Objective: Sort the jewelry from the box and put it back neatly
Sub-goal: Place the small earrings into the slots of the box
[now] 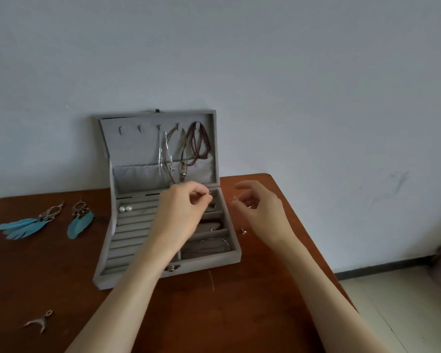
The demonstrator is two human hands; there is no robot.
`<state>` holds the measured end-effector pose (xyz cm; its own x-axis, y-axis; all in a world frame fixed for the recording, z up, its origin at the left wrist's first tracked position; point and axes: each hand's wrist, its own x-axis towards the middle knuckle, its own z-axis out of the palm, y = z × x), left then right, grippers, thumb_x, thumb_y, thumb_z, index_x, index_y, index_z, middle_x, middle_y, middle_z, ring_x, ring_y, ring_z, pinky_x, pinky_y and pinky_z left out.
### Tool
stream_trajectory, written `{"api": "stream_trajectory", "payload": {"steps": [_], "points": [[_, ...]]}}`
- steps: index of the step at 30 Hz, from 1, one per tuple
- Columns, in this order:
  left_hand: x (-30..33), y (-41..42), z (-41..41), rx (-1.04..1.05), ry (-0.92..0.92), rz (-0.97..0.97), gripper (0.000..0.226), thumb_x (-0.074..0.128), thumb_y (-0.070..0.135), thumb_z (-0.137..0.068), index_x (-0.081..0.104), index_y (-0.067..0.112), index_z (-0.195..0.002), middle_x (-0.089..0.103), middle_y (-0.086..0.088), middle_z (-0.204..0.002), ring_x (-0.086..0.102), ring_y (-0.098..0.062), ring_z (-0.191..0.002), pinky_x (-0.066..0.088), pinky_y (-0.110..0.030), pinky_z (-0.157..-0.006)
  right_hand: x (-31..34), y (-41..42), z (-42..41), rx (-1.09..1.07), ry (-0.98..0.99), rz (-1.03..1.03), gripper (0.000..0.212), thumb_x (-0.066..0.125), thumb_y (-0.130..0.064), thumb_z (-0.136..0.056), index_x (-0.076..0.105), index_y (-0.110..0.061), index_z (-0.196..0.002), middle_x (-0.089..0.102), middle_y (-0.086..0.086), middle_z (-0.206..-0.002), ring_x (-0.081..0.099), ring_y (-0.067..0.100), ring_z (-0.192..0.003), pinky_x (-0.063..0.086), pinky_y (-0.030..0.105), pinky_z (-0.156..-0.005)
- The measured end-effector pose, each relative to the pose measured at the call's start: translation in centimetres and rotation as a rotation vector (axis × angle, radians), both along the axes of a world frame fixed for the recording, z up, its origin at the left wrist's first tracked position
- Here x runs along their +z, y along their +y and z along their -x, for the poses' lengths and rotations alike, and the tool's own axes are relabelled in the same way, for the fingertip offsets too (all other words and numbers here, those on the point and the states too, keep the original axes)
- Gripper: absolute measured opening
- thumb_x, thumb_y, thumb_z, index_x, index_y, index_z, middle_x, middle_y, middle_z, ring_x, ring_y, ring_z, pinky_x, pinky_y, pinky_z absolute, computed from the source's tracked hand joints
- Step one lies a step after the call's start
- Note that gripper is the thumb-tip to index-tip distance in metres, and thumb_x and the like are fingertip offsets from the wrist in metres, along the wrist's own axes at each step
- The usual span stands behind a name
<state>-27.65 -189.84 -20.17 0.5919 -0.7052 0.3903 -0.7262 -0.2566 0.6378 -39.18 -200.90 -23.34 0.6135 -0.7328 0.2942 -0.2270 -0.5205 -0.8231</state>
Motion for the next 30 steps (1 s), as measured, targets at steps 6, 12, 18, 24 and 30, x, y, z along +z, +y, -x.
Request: {"api": "stream_trajectory", "payload": {"steps": [6, 12, 18, 24, 30], "points": [[0.9, 5.8, -5.6, 0.051, -0.019, -0.090, 0.017, 0.064, 0.016, -0.085, 0.072, 0.018, -0.100, 0.066, 0.007, -0.096, 0.054, -0.001, -0.084, 0.034, 0.002, -0.067, 1.8, 3.7, -1.9, 0.184, -0.028, -0.121, 0.012, 0.069, -0.016, -0.081, 0.069, -0.018, -0.093, 0.064, -0.006, -0.076, 0.056, 0.000, -0.066, 0.048, 0.013, -0.064], [0.5, 7.3, -8.2, 0.063, 0.028, -0.151, 0.020, 0.067, 0.011, -0.082, 0.071, 0.019, -0.100, 0.069, 0.003, -0.097, 0.060, -0.006, -0.088, 0.040, -0.012, -0.077, 3.3, 5.0, -6.5, 0.244, -0.044, -0.320, 0.010, 0.071, -0.012, -0.080, 0.069, -0.009, -0.089, 0.066, 0.001, -0.065, 0.056, 0.003, -0.051, 0.046, 0.015, -0.053], [0.2, 6.3, -9.1, 0.081, 0.007, -0.186, 0.015, 0.062, 0.007, -0.085, 0.071, 0.015, -0.095, 0.069, -0.002, -0.095, 0.058, -0.007, -0.082, 0.038, -0.011, -0.067, 2.4, 5.5, -10.3, 0.154, -0.022, -0.454, 0.006, 0.072, -0.012, -0.079, 0.070, -0.007, -0.079, 0.068, 0.009, -0.065, 0.058, 0.016, -0.058, 0.049, 0.023, -0.057], [0.1, 4.5, -8.9, 0.041, -0.085, -0.310, 0.023, 0.053, 0.003, -0.090, 0.067, 0.012, -0.106, 0.067, -0.005, -0.105, 0.062, -0.015, -0.097, 0.042, -0.015, -0.075, 1.8, 4.1, -11.5, 0.057, 0.015, -0.379, 0.006, 0.070, -0.013, -0.080, 0.071, -0.008, -0.083, 0.065, 0.004, -0.060, 0.058, 0.005, -0.049, 0.047, 0.013, -0.051], [-1.1, 4.0, -8.5, 0.048, -0.134, -0.413, 0.025, 0.050, -0.002, -0.087, 0.062, 0.010, -0.105, 0.060, -0.008, -0.109, 0.058, -0.022, -0.099, 0.051, -0.032, -0.083, 1.0, 3.8, -11.3, 0.019, 0.064, -0.150, 0.008, 0.065, -0.019, -0.084, 0.071, -0.013, -0.087, 0.068, 0.000, -0.067, 0.055, 0.000, -0.044, 0.043, 0.009, -0.049]]}}
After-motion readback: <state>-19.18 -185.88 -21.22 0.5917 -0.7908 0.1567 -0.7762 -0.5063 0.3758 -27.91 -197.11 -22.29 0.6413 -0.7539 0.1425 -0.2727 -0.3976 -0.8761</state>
